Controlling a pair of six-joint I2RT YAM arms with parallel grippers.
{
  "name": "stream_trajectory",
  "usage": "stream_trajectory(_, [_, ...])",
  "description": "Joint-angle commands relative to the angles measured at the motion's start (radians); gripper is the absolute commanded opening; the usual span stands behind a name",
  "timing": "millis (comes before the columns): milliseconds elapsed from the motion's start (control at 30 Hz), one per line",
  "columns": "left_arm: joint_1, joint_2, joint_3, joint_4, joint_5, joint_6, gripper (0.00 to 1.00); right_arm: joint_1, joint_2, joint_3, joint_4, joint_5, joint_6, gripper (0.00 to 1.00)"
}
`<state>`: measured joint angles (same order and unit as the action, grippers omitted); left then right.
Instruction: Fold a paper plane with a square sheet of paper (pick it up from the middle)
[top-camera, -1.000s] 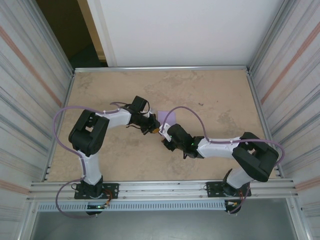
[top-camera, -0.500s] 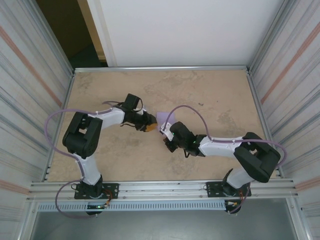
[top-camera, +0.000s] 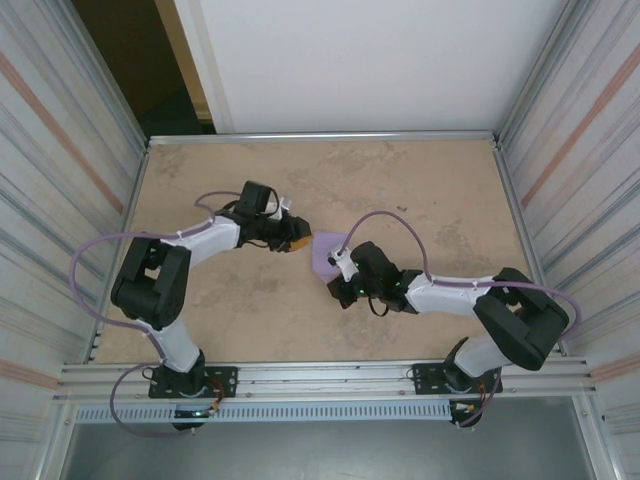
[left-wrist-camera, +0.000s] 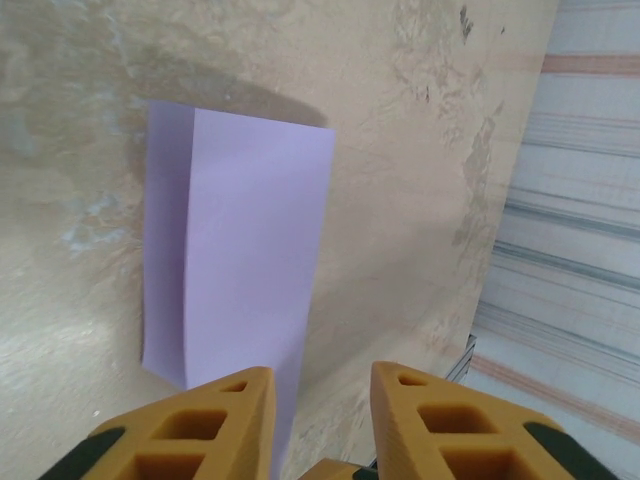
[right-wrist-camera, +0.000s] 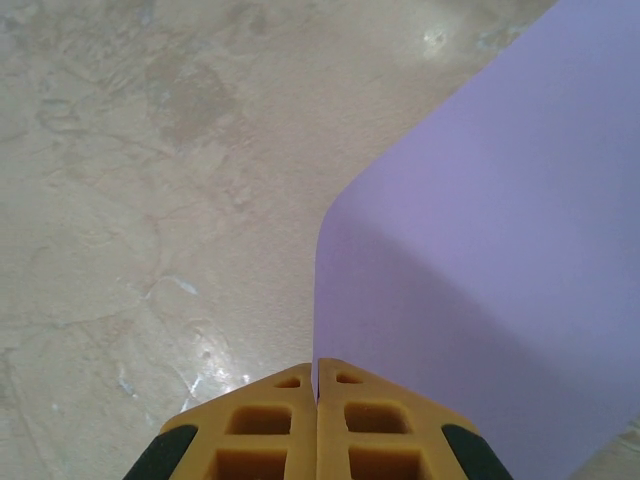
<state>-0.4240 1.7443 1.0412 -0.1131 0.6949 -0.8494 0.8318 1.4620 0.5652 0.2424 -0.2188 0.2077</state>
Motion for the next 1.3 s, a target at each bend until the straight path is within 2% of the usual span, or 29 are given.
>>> stream_trajectory(0, [-0.034, 0.049, 0.05, 0.003, -0.009, 0.029, 0.27, 0.02, 0.037, -0.016, 0.051, -0.053, 0.066, 0.01])
stream_trajectory(133, [-0.058, 0.134, 0.1, -0.097, -0.076, 0.09, 0.17, 0.03, 0.082, -0.012, 0.082, -0.059, 0.092, 0.01])
stream_trajectory(267, [-0.06, 0.182, 0.115, -0.086, -0.057, 0.098, 0.13, 0.039, 0.118, -0.002, 0.094, -0.067, 0.111, 0.01])
stream_trajectory(700, [-0.072, 0.289, 0.21, -0.234, -0.115, 0.158, 0.12, 0.015, 0.105, -0.016, 0.11, -0.048, 0.187, 0.01])
stream_trajectory(933, [-0.075, 0.329, 0.245, -0.324, -0.153, 0.194, 0.11, -0.006, 0.062, -0.023, 0.077, 0.027, 0.234, 0.02])
stream_trajectory(1267, [-0.079, 0.344, 0.273, -0.364, -0.155, 0.223, 0.11, -0.025, 0.061, -0.009, 0.018, 0.11, 0.264, 0.02])
